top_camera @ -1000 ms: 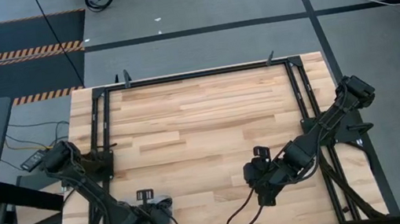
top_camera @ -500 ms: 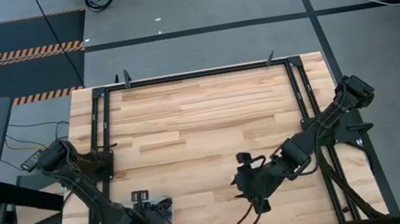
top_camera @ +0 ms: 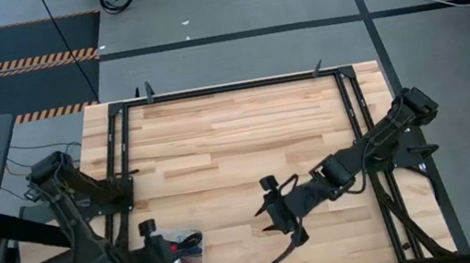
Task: Pick and place USB-C Cables
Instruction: Move the transparent bin to the center of the table
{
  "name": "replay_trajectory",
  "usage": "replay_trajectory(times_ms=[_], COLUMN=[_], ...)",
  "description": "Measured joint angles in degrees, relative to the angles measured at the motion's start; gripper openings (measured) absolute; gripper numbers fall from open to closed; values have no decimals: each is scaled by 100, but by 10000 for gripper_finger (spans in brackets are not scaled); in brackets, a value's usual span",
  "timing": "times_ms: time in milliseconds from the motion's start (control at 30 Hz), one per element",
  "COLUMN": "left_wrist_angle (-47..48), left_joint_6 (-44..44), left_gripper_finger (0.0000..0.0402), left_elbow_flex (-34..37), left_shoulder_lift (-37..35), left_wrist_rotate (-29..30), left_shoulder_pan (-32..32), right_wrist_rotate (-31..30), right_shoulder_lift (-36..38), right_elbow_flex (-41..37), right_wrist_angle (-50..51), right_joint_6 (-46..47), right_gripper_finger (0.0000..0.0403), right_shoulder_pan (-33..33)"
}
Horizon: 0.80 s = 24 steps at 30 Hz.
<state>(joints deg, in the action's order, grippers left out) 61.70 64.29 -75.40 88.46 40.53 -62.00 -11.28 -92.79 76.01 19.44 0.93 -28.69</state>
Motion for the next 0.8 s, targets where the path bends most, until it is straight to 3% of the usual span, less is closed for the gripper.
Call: replay_trajectory(times_ms=[167,233,567,667,800], left_wrist_angle=[-90,-86,-86,-31,356], left_joint_6=[258,388,753,896,1580], left_gripper_finger=[141,141,141,137,131], left_elbow_flex=[-1,-2,0,-1,-2], left_shoulder_lift=[-135,-131,-126,-124,-80], left_wrist_rotate=[1501,1847,2328,1765,-212], left_shoulder_pan=[-297,-359,-381,-404,-414], right_wrist_rotate=[477,651,983,1087,1087], right_shoulder_lift=[0,0,-518,-869,-1242], right_elbow_flex=[0,0,237,507,795], right_wrist_angle=[-398,-495,-1406,-1364,-1080], right_joint_6=[-737,-981,-1910,-1929,-2048], right_gripper_finger=[195,195,194,194,194], right_shoulder_pan=[245,325,611,691,681])
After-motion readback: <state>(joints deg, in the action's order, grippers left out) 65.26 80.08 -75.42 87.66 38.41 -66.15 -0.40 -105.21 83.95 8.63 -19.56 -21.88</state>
